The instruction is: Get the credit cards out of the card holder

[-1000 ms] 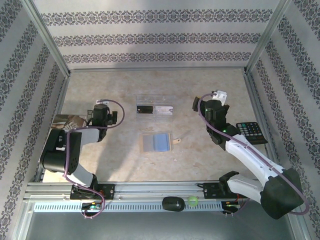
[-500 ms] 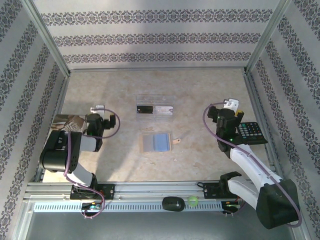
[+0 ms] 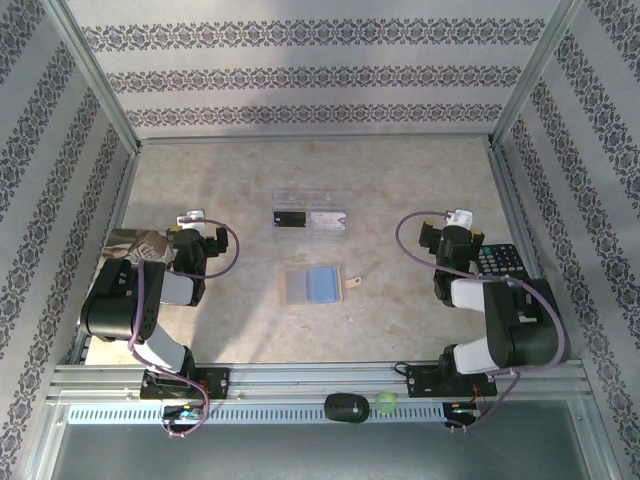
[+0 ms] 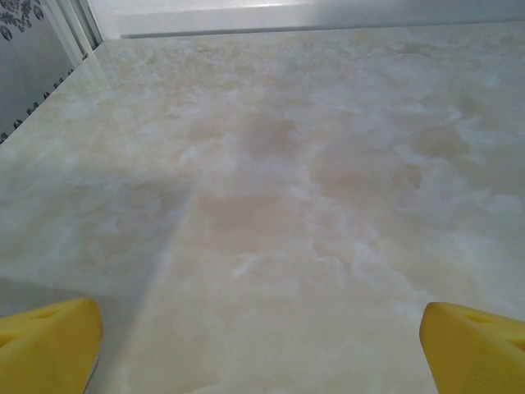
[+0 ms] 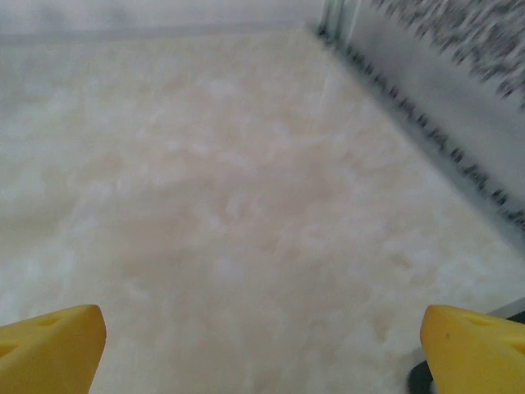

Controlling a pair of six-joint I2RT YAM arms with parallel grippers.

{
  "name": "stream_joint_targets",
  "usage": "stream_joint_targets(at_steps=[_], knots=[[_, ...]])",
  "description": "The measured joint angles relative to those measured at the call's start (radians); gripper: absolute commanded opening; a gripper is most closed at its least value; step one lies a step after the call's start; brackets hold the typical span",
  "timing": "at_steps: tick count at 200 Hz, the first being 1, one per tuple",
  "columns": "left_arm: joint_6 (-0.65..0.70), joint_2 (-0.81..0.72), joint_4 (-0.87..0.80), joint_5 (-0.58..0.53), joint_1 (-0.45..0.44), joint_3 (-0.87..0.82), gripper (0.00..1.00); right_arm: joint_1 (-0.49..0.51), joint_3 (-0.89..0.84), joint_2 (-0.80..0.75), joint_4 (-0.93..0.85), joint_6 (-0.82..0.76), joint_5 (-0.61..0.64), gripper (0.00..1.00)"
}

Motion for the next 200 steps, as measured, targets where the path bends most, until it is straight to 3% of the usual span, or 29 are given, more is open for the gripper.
stream_joint_targets(at_steps=[58, 200], knots=[[0.000, 0.000, 0.000, 0.000, 0.000, 0.001, 0.99, 0.018, 0.048, 0.049, 0.109, -0.025, -0.088, 0.98], [0.000, 0.000, 0.000, 0.000, 0.000, 0.002, 0.99, 0.018, 0.016, 0.076, 0.189, -0.025, -0.088, 0.98]])
